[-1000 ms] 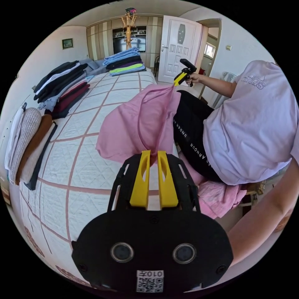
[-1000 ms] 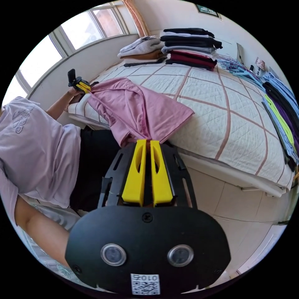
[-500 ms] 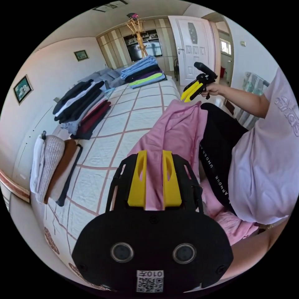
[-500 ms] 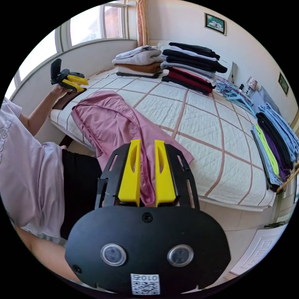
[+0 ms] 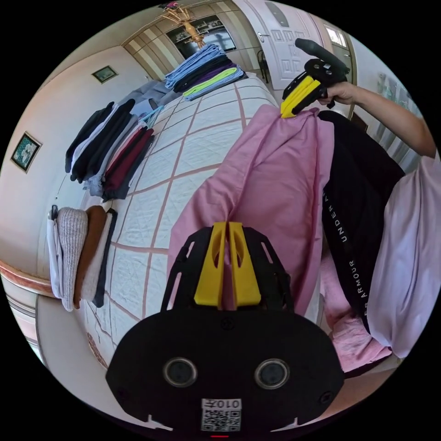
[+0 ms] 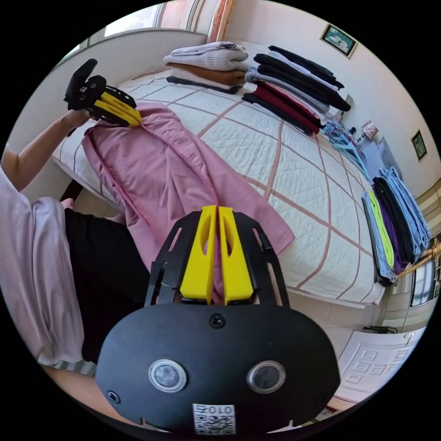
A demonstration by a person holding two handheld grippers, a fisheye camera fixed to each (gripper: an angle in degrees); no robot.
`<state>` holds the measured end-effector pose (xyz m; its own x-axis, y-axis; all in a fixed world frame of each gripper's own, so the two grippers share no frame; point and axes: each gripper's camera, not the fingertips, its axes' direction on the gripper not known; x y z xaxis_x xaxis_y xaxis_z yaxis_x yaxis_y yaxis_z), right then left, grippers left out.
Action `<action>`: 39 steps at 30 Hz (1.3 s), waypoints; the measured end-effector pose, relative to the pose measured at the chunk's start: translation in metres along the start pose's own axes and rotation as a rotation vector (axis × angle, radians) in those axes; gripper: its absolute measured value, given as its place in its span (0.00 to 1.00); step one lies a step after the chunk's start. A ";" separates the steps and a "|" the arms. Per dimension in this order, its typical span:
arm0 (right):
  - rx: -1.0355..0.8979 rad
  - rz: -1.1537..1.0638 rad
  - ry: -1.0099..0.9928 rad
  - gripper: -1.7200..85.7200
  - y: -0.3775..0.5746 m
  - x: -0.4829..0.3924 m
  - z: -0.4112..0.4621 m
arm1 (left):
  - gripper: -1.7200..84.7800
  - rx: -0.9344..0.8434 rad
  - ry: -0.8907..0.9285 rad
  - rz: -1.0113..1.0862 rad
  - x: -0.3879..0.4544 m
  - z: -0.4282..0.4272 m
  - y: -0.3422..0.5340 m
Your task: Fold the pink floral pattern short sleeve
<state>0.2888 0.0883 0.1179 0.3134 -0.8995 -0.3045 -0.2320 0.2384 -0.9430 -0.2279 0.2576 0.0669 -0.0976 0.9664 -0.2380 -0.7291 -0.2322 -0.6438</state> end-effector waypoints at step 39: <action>0.084 0.612 -0.246 0.12 0.013 0.179 0.005 | 0.13 0.216 0.495 -1.003 -0.270 0.020 0.274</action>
<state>0.3461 -0.0677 0.0508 0.3514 -0.4847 -0.8010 -0.3654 0.7167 -0.5940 -0.4148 -0.0650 -0.0310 0.8386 0.5443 0.0221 -0.4333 0.6911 -0.5785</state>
